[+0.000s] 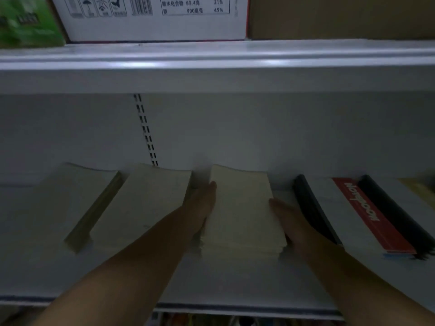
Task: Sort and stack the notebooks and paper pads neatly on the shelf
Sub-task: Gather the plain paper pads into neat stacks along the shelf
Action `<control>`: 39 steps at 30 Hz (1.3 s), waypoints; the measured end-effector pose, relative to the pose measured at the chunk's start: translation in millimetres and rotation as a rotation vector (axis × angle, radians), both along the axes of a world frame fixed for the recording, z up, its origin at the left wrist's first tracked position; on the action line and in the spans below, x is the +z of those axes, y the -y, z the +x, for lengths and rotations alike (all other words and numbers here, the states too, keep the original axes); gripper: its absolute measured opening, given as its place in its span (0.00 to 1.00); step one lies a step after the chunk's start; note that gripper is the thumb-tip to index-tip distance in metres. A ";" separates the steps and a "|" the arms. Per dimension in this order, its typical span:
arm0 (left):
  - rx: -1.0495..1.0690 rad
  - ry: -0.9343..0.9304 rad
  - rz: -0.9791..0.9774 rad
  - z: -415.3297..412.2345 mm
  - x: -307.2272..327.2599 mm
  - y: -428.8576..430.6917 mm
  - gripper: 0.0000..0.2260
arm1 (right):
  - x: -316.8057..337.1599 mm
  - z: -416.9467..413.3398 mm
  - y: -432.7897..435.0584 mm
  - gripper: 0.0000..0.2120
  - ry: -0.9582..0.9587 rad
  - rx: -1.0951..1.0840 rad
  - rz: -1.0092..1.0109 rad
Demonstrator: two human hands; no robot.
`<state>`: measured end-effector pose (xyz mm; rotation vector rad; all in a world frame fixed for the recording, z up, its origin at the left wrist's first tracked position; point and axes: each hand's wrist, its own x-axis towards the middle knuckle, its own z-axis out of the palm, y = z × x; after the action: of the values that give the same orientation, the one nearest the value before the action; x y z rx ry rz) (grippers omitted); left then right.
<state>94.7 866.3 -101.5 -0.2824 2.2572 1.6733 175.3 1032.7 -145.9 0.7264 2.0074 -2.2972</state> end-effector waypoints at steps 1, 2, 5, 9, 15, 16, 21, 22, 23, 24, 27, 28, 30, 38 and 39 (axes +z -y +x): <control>0.003 0.002 0.046 0.9 1.6 0.4 0.22 | -1.7 1.3 -0.8 0.13 -0.003 -0.005 -0.050; -0.005 0.044 0.087 2.8 4.8 1.5 0.22 | -1.5 3.0 -1.0 0.13 -0.015 -0.011 -0.091; -0.043 0.077 0.165 -0.4 7.2 3.4 0.20 | -0.2 8.1 -3.5 0.14 -0.036 0.000 -0.139; -0.077 0.134 0.221 -1.3 2.4 8.9 0.18 | -1.1 9.9 2.7 0.16 -0.009 -0.055 -0.150; -0.101 0.137 0.454 10.5 -6.2 20.1 0.28 | -5.3 9.2 9.5 0.13 -0.043 -0.128 -0.131; -0.116 0.164 0.511 12.0 -10.7 22.4 0.30 | -4.7 9.5 10.6 0.12 -0.061 -0.137 -0.129; -0.043 0.111 0.555 16.7 -31.6 23.2 0.19 | -3.9 11.5 13.2 0.12 -0.127 -0.147 -0.202; -0.025 0.092 0.518 16.4 -35.8 23.4 0.18 | -2.6 12.4 13.9 0.13 -0.136 -0.144 -0.223; -0.001 0.100 0.501 18.4 -37.3 23.8 0.18 | -1.4 13.2 14.6 0.13 -0.146 -0.141 -0.234; 0.039 0.117 0.484 20.4 -41.3 24.9 0.19 | -0.8 14.6 15.5 0.13 -0.157 -0.134 -0.239; 0.040 0.098 0.407 30.1 -58.5 32.0 0.27 | -4.6 17.9 16.1 0.13 -0.217 -0.100 -0.265; 0.016 0.103 0.420 34.5 -60.8 33.9 0.30 | -6.3 18.7 17.0 0.13 -0.232 -0.096 -0.274; -0.040 0.109 0.480 42.7 -55.1 36.7 0.28 | -8.2 19.5 19.6 0.13 -0.249 -0.085 -0.281; -0.135 0.104 0.538 43.7 -52.0 38.6 0.24 | -6.6 17.9 24.0 0.15 -0.287 -0.068 -0.283; -0.126 0.101 0.541 45.3 -51.2 39.0 0.23 | -6.7 18.9 24.0 0.16 -0.281 -0.061 -0.307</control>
<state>140.0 827.3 -152.7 -0.0884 1.6310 2.0590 194.2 1008.7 -152.6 0.4732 1.6746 -2.7906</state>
